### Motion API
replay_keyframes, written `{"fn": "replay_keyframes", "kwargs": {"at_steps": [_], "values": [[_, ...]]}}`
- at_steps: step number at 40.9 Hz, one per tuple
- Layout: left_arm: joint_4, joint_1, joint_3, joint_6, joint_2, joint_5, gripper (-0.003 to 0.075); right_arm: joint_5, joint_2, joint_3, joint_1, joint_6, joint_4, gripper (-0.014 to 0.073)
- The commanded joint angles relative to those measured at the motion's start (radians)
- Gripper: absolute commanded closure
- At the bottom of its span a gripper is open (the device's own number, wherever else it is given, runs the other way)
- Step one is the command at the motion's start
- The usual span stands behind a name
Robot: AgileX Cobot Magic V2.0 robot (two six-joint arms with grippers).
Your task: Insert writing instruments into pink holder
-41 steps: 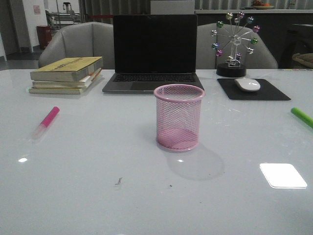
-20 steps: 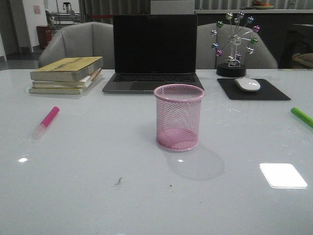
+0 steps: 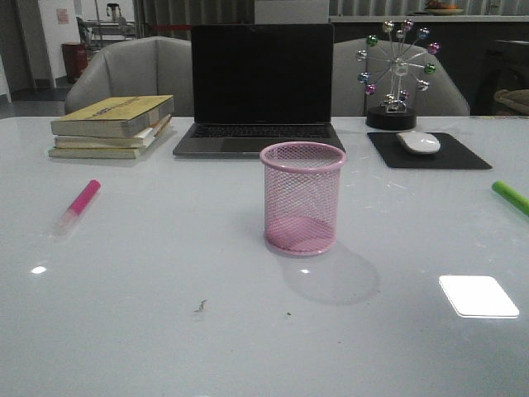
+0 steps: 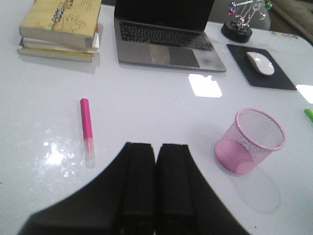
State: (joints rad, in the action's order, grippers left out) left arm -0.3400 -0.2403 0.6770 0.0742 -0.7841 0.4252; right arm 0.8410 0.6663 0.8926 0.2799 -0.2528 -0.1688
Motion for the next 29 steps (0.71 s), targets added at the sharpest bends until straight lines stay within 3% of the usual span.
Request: {"fn": "replay_keyframes", "kwargs": {"at_steps": [1,9,29], "values": [[-0.029,-0.005,0.041,-0.006,-0.015,-0.068,0.0629,-0.099,0.019,0.037,0.001,-0.001,-0.028,0.0535],[-0.029,-0.005,0.041,-0.006,-0.021,-0.121,0.0629,-0.169,0.02,0.037,0.001,-0.001,-0.028,0.0535],[0.02,-0.005,0.047,-0.001,-0.119,-0.14,0.0629,-0.168,0.096,0.035,0.001,-0.002,-0.024,0.0535]]}}
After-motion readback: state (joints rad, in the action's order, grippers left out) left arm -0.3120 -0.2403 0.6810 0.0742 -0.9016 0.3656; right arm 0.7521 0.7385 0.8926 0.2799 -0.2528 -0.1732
